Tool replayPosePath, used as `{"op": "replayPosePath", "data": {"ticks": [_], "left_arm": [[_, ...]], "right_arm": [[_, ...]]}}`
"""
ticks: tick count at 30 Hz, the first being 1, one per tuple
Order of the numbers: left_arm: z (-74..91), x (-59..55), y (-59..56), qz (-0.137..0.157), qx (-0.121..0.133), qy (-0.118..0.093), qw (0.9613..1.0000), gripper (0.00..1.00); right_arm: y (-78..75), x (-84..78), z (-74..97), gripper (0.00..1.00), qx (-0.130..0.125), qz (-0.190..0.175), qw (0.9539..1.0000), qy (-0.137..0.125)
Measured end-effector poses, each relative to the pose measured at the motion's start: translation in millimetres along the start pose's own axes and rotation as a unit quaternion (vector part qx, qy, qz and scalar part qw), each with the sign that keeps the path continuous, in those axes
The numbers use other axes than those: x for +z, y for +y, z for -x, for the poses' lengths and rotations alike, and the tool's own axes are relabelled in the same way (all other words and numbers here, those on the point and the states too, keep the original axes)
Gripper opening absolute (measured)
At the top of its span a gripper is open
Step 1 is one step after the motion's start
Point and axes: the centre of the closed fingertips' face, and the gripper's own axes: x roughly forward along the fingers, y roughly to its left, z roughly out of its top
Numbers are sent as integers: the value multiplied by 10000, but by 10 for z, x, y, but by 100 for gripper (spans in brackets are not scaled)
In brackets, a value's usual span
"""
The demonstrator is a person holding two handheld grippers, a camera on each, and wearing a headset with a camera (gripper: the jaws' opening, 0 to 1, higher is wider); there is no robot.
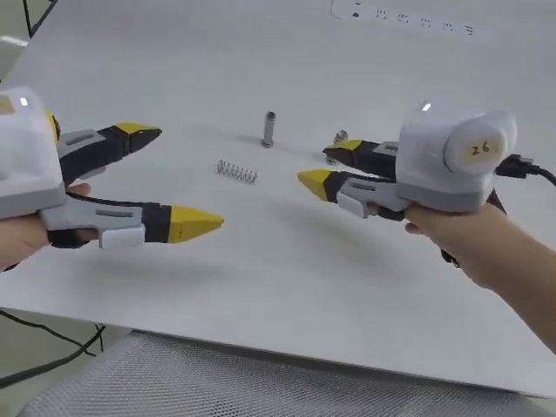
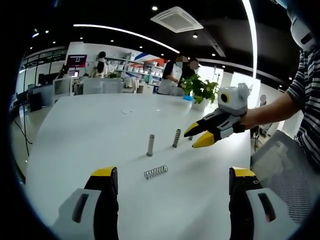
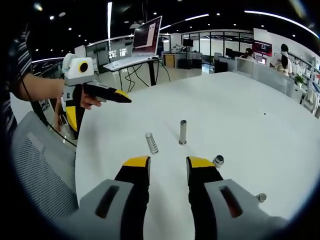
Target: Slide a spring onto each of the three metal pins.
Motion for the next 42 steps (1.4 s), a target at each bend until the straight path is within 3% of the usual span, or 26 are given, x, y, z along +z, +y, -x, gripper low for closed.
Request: {"op": "replayPosePath", "data": {"ticks": [10, 21, 42], "left_arm": [[33, 24, 3, -31, 20, -62, 10000, 94], [51, 19, 3, -81, 47, -78, 9999, 97], [88, -77, -47, -127, -15, 34, 9999, 96]], "right_arm": [[195, 96, -386, 30, 351, 249, 9989, 158], [309, 24, -691, 29, 591, 523, 9957, 492], [405, -225, -875, 17, 552, 918, 9894, 981]]}}
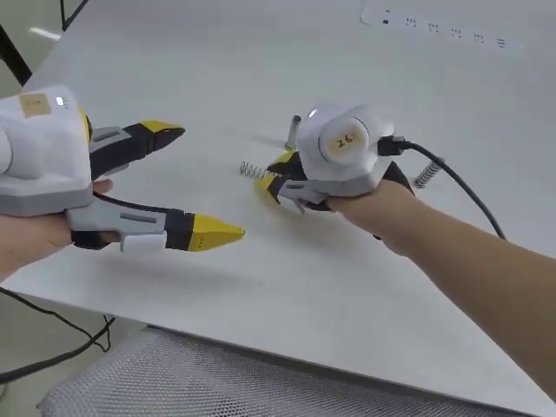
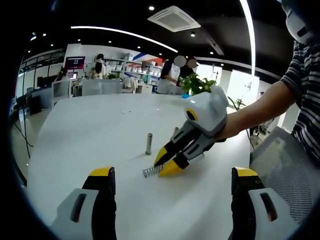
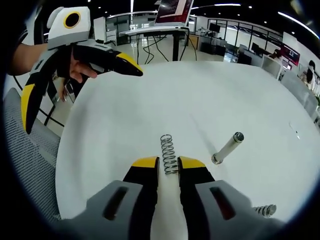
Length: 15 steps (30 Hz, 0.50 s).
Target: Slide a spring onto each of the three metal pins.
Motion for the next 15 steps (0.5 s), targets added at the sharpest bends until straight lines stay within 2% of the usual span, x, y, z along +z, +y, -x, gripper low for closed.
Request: {"op": "replayPosePath", "data": {"ticks": [4, 8, 15], "left_arm": [[9, -8, -19, -11, -12, 25, 10000, 96], [0, -3, -37, -22, -20, 62, 10000, 96], [-112, 58, -123, -128, -163, 70, 9998, 95]], "right_arm": [[16, -9, -13, 13, 69, -35, 10000, 14], [51, 6, -6, 12, 160, 154, 9997, 74], [-7, 29, 244, 12, 162, 39, 9998, -115]]}}
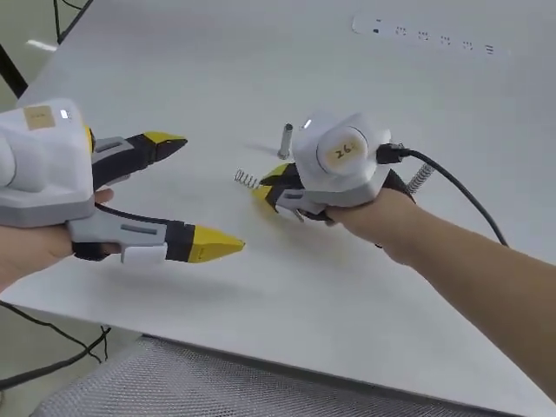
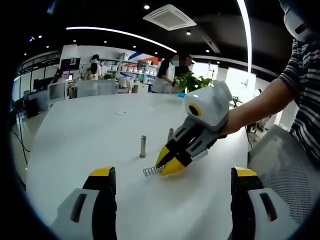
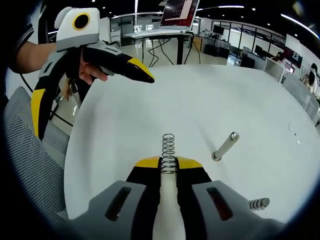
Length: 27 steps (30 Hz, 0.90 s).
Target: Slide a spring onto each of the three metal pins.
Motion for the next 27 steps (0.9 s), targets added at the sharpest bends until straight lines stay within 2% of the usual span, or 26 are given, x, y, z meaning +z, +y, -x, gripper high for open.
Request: {"op": "replayPosePath", "data": {"ticks": [5, 13, 19, 21, 27], "left_arm": [[-119, 70, -91, -97, -189, 4, 9998, 95], [-281, 84, -210, -189, -518, 106, 9984, 92], [-412, 110, -341, -283, -828, 165, 9960, 87], [-461, 126, -396, -345, -954, 188, 9947, 84], [-615, 156, -521, -380, -1251, 197, 9912, 82]], "right_arm": [[-29, 18, 225, 12, -33, -30, 9999, -133], [5, -14, 557, 12, -45, 47, 9998, -174], [65, -60, 804, 12, 118, 317, 9993, -156], [57, -78, 871, 12, 151, 305, 9993, -164], [83, -249, 1070, 12, 319, 503, 9982, -56]]}}
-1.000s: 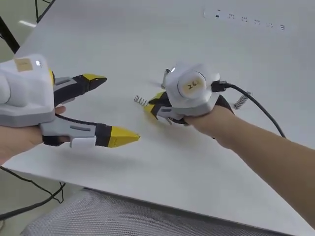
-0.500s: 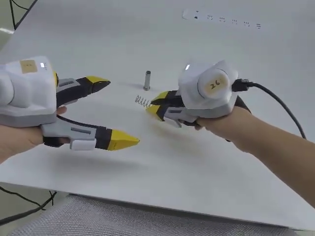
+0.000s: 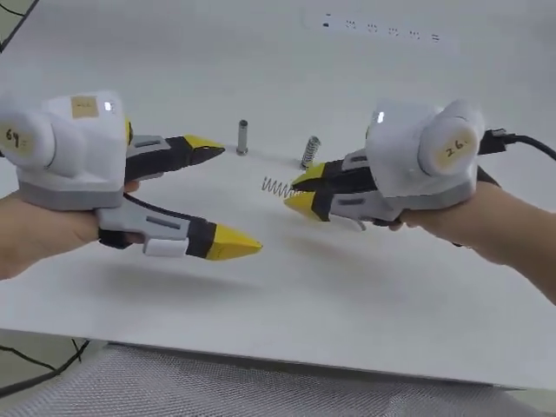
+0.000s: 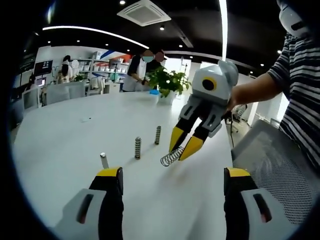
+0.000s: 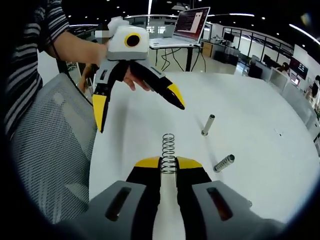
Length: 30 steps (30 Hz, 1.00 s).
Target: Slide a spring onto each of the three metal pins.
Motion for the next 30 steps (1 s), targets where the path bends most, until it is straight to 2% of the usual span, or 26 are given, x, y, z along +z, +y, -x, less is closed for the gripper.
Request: {"op": "replayPosePath", "data": {"ticks": [4, 7, 8, 11, 16, 20, 23, 30], "left_arm": [[-103, -2, -62, -110, -192, 36, 9997, 76], [-180, -8, -112, -66, -464, -30, 9989, 68], [-196, -12, -105, -7, -498, -55, 9987, 65], [-257, -9, -91, -82, -543, -82, 9985, 60], [-348, 41, -117, -184, -713, -123, 9972, 52], [-378, 54, -173, -197, -876, -134, 9959, 41], [-402, 52, -197, -306, -856, -129, 9958, 41], [-420, 76, -261, -312, -1018, -158, 9942, 29]], "right_arm": [[34, -93, 100, 12, 47, 111, 9999, 41], [45, -134, 140, 12, 55, 174, 9998, 56], [52, -155, 153, 12, 57, 214, 9997, 88], [77, -186, 178, 12, 81, 339, 9993, 137], [142, -142, 219, 12, 154, 565, 9982, 97], [176, -116, 237, 12, 176, 669, 9976, 51], [179, -114, 257, 12, 165, 655, 9977, 10], [166, -98, 317, 12, 175, 621, 9978, -133]]}}
